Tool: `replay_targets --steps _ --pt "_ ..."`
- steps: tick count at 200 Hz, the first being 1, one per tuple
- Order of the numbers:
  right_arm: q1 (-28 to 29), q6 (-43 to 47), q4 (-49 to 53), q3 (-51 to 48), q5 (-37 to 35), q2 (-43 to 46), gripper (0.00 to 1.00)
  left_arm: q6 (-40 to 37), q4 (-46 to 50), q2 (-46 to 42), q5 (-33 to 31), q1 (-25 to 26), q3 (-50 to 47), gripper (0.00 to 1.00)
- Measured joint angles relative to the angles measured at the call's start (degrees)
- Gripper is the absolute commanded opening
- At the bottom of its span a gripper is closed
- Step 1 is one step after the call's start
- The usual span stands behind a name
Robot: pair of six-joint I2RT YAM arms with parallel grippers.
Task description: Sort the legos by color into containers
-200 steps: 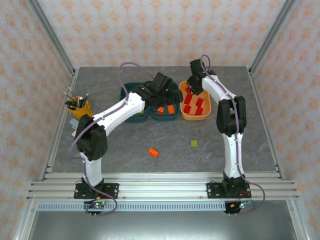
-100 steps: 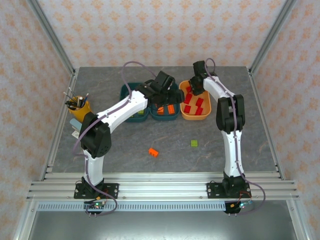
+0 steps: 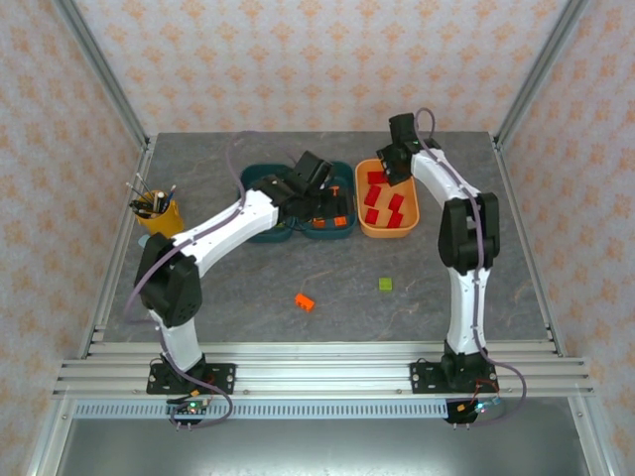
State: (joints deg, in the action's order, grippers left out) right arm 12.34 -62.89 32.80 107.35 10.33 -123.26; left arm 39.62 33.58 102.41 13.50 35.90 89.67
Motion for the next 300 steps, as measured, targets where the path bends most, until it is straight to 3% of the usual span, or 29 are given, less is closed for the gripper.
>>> replay_targets --steps 47,93,131,166,224,300 --pt "2.2 6.4 0.9 -11.7 -1.2 19.9 0.56 0.9 1.1 -7.1 -1.8 1.9 -5.6 0.85" --pt "7.2 15.6 11.6 -25.9 -1.1 40.8 0.59 1.6 3.8 -6.1 -3.1 10.5 -5.7 0.84" --pt "7.8 20.6 26.1 -37.7 0.7 62.6 0.67 5.7 5.2 1.2 -5.0 17.8 -3.5 0.84" --pt "7.8 21.6 38.3 -41.4 2.4 78.7 0.7 9.7 7.9 13.3 -6.8 22.9 4.5 0.85" --pt "7.8 21.9 48.8 -41.4 3.7 84.5 0.7 13.0 15.6 27.5 -10.3 25.2 20.3 0.83" --pt "7.8 21.8 50.9 -41.4 3.9 87.1 0.68 13.1 21.7 35.6 -13.8 25.2 29.9 0.65"
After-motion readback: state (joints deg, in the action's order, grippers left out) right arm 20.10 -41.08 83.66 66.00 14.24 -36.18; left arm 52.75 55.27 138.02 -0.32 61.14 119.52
